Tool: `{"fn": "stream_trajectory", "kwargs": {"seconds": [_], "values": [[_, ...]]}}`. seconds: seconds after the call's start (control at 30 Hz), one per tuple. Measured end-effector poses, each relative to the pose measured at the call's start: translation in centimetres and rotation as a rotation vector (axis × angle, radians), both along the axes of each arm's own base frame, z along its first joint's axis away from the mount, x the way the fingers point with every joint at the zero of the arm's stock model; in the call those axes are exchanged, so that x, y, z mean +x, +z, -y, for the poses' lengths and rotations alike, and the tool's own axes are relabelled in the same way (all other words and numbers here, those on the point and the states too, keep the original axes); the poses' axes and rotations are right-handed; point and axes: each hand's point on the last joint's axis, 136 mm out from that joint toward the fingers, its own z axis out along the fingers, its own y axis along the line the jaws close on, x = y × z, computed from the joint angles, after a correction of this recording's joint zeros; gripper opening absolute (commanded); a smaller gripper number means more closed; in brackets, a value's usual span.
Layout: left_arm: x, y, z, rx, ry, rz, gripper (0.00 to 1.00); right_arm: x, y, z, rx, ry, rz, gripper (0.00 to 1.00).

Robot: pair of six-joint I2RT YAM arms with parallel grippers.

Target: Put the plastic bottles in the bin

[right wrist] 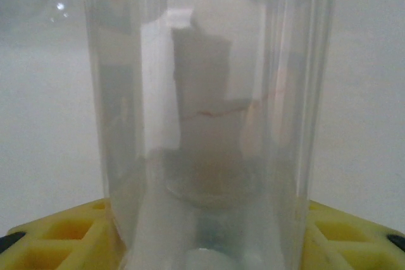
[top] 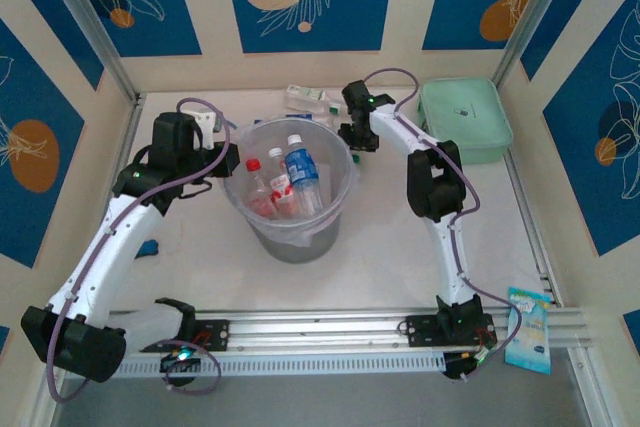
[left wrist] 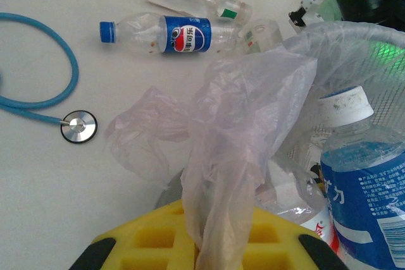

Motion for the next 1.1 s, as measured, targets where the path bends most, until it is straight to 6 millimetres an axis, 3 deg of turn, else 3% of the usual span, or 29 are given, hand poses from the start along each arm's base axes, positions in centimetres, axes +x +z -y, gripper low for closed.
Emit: {"fn": "stream_trajectory", "kwargs": {"seconds": [0.17, 0.4, 0.6, 0.87, 1.1], "values": [[0.1, 0.0, 0.2, -0.009, -0.007, -0.001, 0.00, -1.3, 3.8, 1.8, -0.010, 0.002, 0.044, 0.48], [0.5, 0.1, 0.7, -0.033, -0.013, -0.003, 0.00, -3.8, 14.0, 5.8, 0.072, -0.038, 0.212, 0.44], [1.0, 0.1, 1.0, -0.042, -0.014, -0.009, 0.00, -7.6, 20.1, 8.2, 0.184, -0.049, 0.305, 0.35], [2.4, 0.1, 1.9, -0.036, 0.006, -0.025, 0.00, -13.5, 27.0, 6.1, 0.332, 0.046, 0.404, 0.33], [2.4, 0.3, 3.1, -0.025, 0.031, -0.009, 0.00, -17.3, 32.3, 0.6, 0.413, 0.216, 0.489, 0.29]]}}
